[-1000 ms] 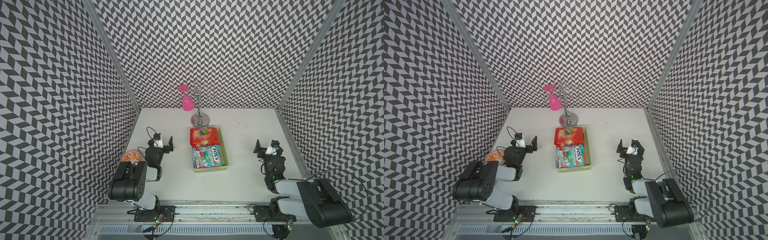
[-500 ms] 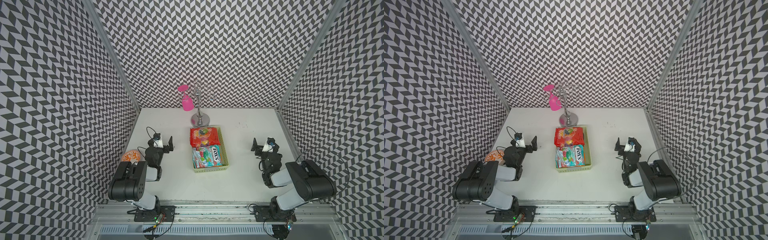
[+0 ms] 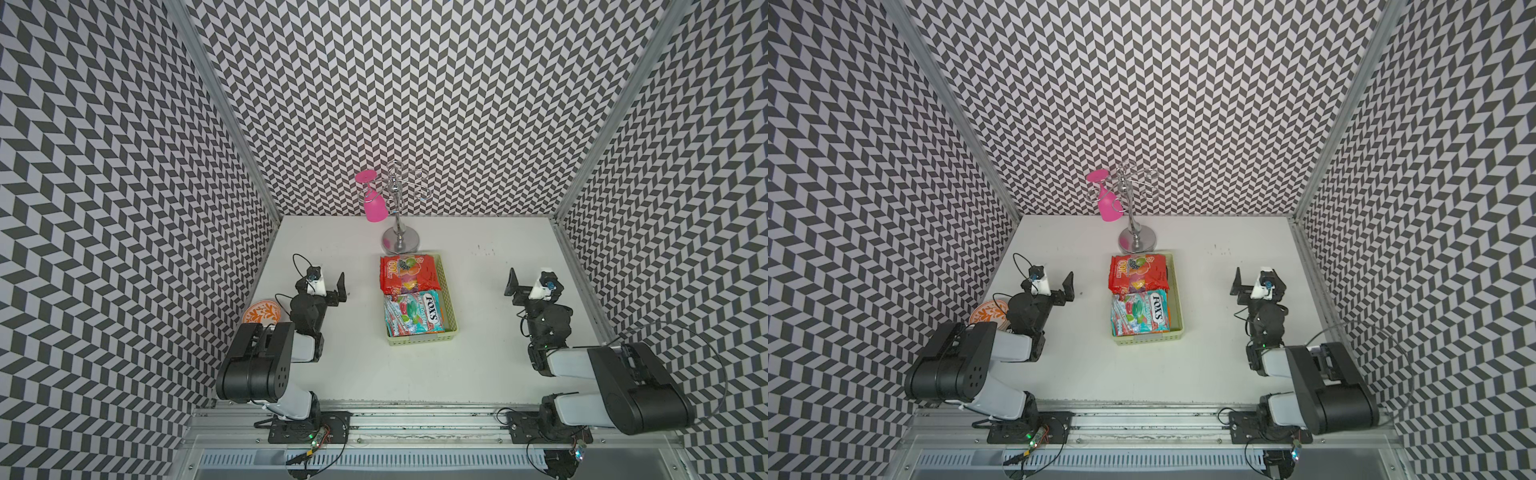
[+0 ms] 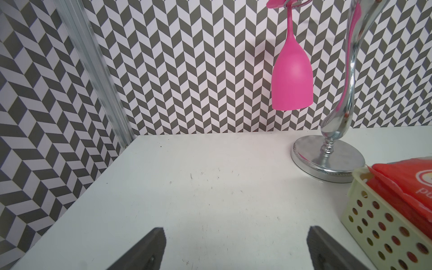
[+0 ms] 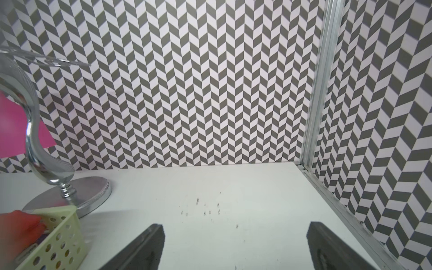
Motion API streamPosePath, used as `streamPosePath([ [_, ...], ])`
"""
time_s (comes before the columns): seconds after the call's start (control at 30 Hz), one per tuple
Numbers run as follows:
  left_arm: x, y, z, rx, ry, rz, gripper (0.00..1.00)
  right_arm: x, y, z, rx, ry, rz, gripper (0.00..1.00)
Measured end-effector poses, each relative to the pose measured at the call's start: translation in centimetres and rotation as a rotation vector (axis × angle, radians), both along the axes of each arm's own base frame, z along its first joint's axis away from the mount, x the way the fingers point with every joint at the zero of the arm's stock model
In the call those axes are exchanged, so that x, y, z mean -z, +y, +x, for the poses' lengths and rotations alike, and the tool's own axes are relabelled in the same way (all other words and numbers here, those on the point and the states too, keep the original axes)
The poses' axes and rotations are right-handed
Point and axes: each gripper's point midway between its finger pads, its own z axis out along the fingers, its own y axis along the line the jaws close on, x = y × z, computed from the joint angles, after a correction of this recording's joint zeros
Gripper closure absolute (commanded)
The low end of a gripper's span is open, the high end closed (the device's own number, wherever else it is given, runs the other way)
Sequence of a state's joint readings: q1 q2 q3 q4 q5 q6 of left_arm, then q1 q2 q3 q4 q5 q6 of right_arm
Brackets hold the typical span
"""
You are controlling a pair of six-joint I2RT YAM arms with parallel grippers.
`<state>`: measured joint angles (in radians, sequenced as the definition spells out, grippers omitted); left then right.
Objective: Put the candies in the basket
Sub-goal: Reset both arms
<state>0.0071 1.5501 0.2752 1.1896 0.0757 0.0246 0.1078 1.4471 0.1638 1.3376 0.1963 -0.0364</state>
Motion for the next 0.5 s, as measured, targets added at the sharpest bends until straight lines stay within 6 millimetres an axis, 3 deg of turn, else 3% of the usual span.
streamPosePath([
  [0.1,0.0,0.0,0.0,-0.001,0.0,0.0,0.01,3.3,-0.2,-0.3,0.009,0.078,-0.007,0.01],
  [0.17,0.0,0.0,0.0,-0.002,0.0,0.0,0.01,4.3,-0.4,-0.2,0.017,0.12,-0.007,0.01],
  [0.33,0.0,0.0,0.0,-0.003,-0.002,0.0,0.01,2.5,-1.5,1.2,0.067,0.071,0.031,0.01],
  [0.5,-0.1,0.0,0.0,-0.003,-0.006,0.0,0.01,2.6,-1.9,1.1,0.088,0.072,0.046,0.01],
])
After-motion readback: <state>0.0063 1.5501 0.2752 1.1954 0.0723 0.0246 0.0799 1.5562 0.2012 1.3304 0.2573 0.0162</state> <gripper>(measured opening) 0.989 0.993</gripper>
